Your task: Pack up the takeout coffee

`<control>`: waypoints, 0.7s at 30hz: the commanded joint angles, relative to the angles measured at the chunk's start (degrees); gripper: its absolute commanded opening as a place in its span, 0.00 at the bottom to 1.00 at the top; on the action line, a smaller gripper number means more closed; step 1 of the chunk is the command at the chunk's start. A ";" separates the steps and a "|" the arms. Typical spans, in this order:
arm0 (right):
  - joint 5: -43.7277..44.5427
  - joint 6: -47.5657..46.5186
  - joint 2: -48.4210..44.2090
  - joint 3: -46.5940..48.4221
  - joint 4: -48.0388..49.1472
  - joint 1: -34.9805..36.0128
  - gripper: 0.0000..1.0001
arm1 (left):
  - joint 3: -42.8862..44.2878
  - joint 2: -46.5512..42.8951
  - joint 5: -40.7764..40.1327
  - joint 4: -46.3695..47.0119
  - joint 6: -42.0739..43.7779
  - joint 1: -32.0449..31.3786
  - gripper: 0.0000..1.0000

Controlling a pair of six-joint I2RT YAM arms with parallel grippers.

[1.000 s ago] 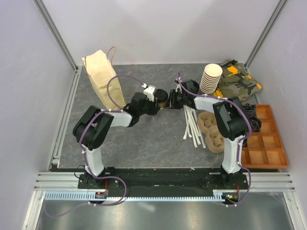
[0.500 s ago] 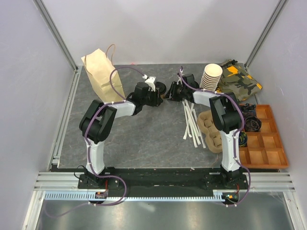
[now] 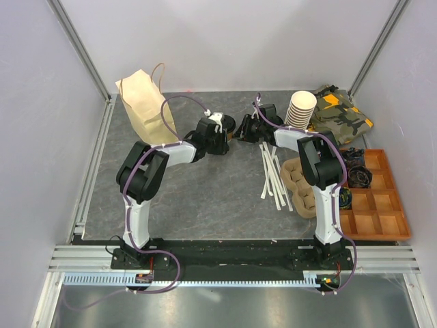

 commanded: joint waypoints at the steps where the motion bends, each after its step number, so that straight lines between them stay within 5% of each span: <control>1: 0.47 0.74 -1.71 -0.20 1.77 0.11 0.42 | 0.78 -3.20 -4.45 -3.66 1.01 -0.74 0.50; 12: 0.38 2.32 -3.56 -3.01 2.29 0.03 0.42 | -2.14 -5.23 -13.85 1.52 8.65 -3.29 0.50; 21: 0.03 4.25 -2.77 -2.31 3.52 0.29 0.42 | 0.76 -2.42 -13.41 5.57 11.38 -3.03 0.45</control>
